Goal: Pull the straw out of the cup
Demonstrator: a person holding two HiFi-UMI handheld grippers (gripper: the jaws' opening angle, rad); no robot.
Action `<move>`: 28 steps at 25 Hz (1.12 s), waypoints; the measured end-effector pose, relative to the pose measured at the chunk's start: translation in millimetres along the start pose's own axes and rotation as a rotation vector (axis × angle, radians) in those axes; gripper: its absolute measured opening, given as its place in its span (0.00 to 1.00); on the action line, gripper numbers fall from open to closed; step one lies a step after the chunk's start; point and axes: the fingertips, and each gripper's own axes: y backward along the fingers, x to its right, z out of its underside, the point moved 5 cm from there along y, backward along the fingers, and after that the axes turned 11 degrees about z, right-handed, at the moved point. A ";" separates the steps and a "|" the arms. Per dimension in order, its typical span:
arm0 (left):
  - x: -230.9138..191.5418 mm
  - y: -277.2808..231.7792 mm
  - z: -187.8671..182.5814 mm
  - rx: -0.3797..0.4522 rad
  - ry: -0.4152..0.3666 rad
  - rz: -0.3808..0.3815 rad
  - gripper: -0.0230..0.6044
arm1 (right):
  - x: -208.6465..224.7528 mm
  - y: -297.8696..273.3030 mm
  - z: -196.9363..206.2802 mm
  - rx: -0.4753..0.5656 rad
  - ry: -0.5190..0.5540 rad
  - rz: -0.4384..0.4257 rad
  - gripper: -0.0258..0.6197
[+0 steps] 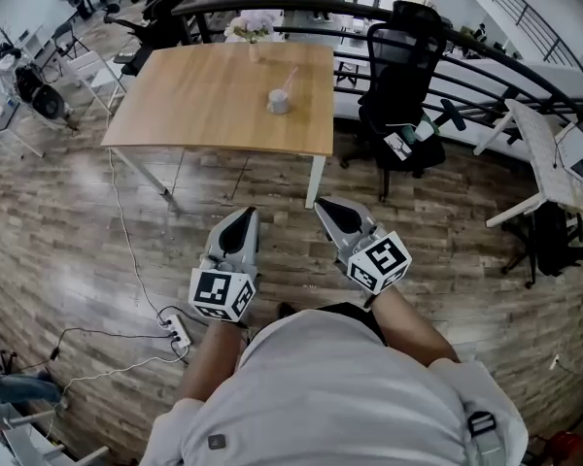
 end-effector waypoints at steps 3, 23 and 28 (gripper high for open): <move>-18.1 4.8 -2.3 0.002 0.002 -0.003 0.04 | -6.6 -18.1 2.6 -0.012 -0.007 -0.005 0.05; -112.4 -90.8 13.9 -0.048 0.027 -0.072 0.04 | 85.4 -142.3 18.8 -0.033 -0.051 -0.083 0.05; -137.4 -162.4 9.2 -0.056 0.028 -0.080 0.04 | 150.4 -182.4 13.6 -0.046 -0.056 -0.106 0.05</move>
